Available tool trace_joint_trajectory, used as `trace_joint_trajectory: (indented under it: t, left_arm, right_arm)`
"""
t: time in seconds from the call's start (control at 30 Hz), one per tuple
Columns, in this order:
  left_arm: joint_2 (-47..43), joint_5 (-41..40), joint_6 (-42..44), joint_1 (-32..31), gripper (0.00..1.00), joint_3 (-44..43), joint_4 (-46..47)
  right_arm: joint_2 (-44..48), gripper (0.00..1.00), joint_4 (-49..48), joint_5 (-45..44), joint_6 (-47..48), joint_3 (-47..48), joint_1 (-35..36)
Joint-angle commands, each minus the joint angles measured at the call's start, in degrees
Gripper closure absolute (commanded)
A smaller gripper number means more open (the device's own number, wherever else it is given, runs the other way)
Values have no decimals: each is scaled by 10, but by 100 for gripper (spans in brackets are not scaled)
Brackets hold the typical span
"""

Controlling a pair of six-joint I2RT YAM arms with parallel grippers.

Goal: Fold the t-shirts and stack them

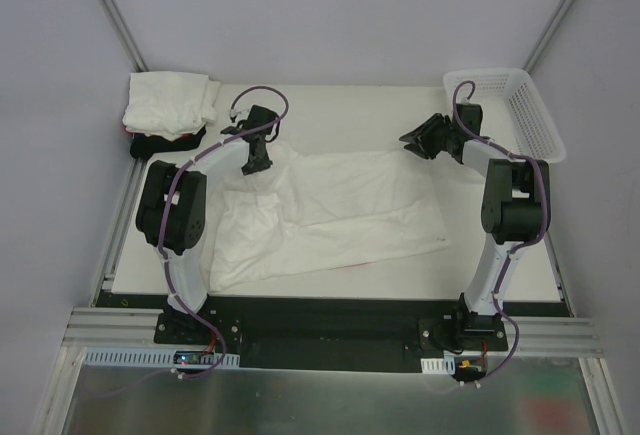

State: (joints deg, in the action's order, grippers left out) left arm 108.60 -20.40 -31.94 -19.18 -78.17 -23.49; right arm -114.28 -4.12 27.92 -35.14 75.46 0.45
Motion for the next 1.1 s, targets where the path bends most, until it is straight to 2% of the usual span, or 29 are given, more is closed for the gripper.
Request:
trace_joint_trajectory:
  t: [0.0,0.53,0.73,1.07]
  left_arm:
    - [-27,-25,-3,-5,73,9,-24]
    - [-30,-24,-20,-5,70,29,-27]
    - [1,-19,-9,-5,71,-7,-27]
    - [14,-21,-10,-5,74,-14,-27]
  right_arm:
    - [5,63,-15,11,-3,-2,-4]
    - [3,63,-15,11,-3,-1,-4]
    - [2,63,-15,13,-4,0,-4]
    - [1,63,-14,12,-2,2,-3]
